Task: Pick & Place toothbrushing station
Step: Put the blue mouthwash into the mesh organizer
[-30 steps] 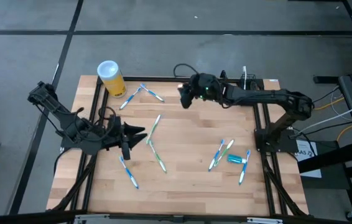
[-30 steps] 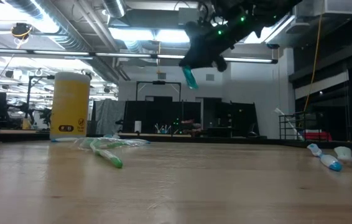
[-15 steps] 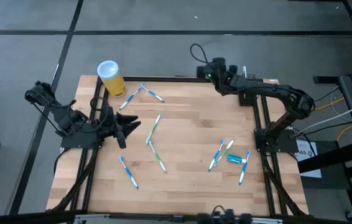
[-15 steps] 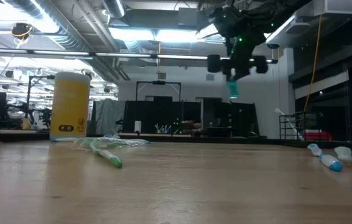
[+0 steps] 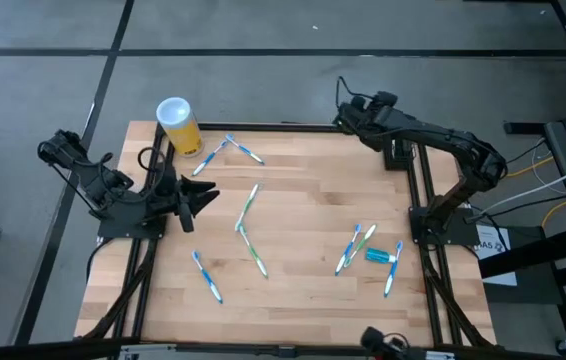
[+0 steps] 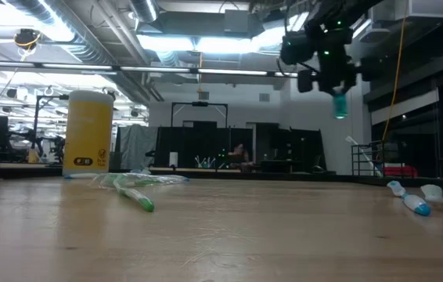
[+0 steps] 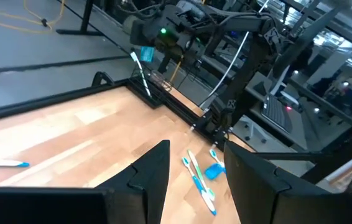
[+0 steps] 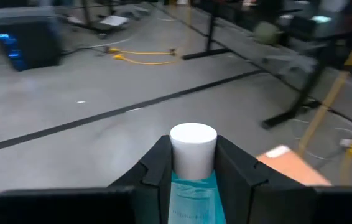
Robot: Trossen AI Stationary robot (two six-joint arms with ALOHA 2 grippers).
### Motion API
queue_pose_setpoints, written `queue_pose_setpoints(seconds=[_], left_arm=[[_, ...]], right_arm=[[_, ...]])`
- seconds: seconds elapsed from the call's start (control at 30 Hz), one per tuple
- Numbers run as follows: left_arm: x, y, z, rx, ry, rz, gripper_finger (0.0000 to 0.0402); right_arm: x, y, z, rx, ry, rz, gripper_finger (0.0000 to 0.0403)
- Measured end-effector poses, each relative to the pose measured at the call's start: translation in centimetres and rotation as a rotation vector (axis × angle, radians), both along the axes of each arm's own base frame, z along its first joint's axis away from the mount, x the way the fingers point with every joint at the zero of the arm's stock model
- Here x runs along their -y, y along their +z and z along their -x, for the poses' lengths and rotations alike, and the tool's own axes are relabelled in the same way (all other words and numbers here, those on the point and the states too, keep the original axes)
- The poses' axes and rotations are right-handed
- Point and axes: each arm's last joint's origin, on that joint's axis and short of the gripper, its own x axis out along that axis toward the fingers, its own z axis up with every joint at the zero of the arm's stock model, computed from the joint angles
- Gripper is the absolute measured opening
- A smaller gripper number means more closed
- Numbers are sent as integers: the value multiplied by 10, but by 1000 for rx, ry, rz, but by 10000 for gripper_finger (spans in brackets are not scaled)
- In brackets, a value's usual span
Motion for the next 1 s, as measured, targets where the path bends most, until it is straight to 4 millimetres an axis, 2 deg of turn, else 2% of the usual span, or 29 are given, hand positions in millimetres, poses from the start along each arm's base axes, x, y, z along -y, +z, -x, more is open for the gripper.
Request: queue_pose_setpoints(seconds=[0.17, 0.43, 0.83, 1.0], left_arm=[[-6, 0, 9, 2, -2, 39, 147], [-20, 3, 19, 15, -9, 114, 147], [-28, 2, 15, 2, -39, 177, 147], [-30, 2, 14, 2, -26, 181, 147]], right_arm=[[-13, -8, 22, -25, -108, 15, 93], [-26, -45, 50, 52, -258, 90, 93], [1, -46, 73, 38, -371, 165, 93], [8, -47, 75, 42, -383, 181, 93]])
